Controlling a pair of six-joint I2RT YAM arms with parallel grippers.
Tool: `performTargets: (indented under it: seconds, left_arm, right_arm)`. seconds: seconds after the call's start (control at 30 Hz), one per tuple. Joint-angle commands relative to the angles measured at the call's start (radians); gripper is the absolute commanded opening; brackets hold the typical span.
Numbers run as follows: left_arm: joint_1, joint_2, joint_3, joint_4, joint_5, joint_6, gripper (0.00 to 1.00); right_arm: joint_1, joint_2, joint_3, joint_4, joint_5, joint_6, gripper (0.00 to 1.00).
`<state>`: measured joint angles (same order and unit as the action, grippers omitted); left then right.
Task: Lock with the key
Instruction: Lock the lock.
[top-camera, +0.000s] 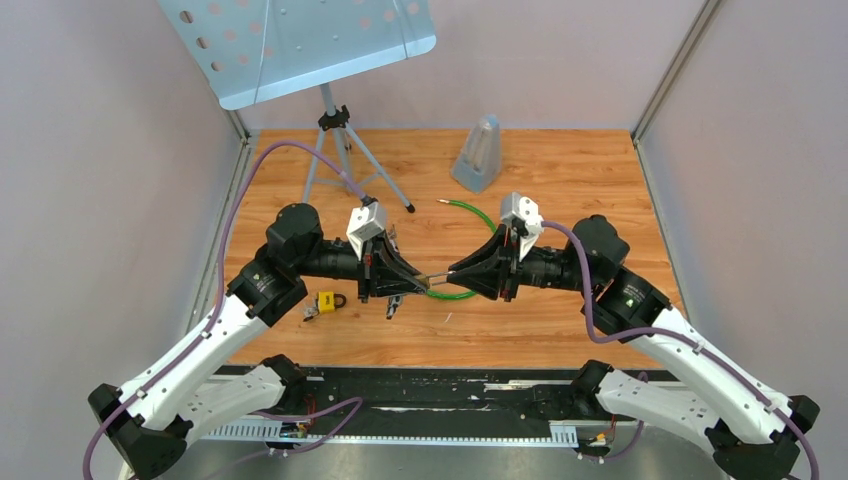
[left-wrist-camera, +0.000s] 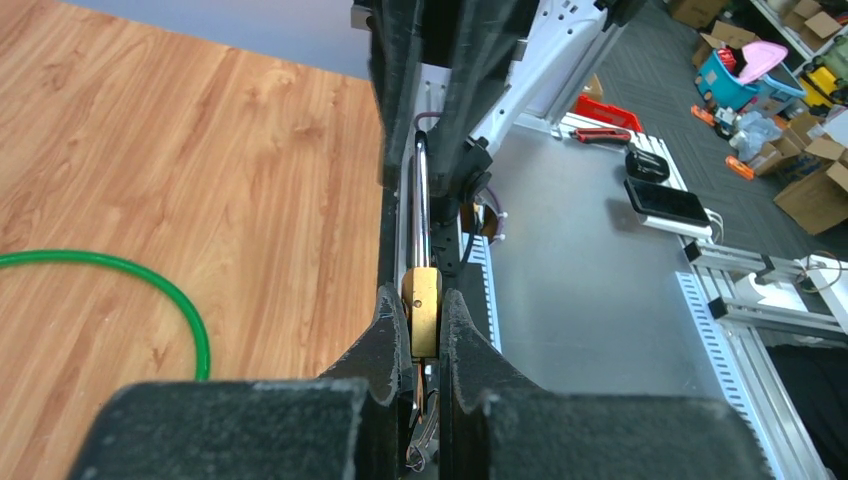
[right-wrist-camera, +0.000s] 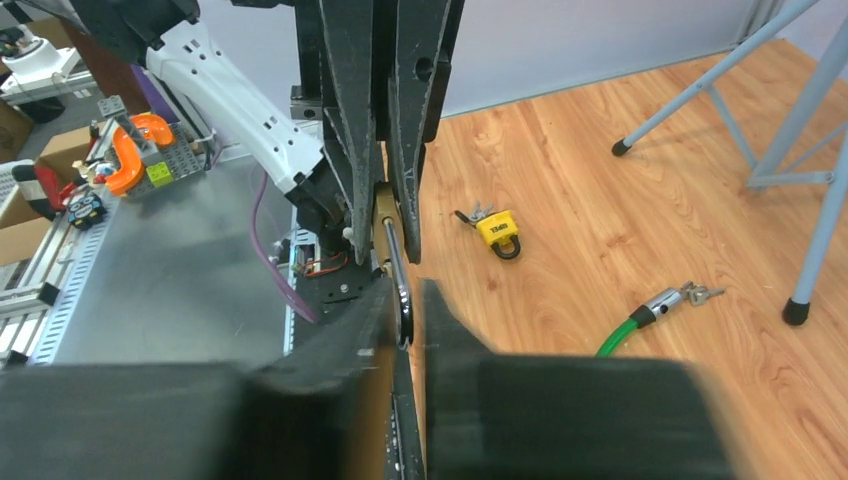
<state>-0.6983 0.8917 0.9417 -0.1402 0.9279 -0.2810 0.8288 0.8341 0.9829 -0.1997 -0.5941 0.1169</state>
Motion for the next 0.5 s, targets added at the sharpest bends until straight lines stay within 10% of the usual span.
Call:
performTargets:
  seconds: [0.0, 0.47]
  left_arm:
    - [0.002, -0.010, 0.042, 0.018, 0.034, 0.032, 0.00]
    - [0.002, -0.031, -0.027, 0.134, 0.087, 0.037, 0.00]
  right_arm:
    - [-0.001, 0.011, 0.040, -0.012, -0.060, -0.017, 0.03]
    - [0.011, 0.025, -0.038, 0.188, -0.073, 0.126, 0.00]
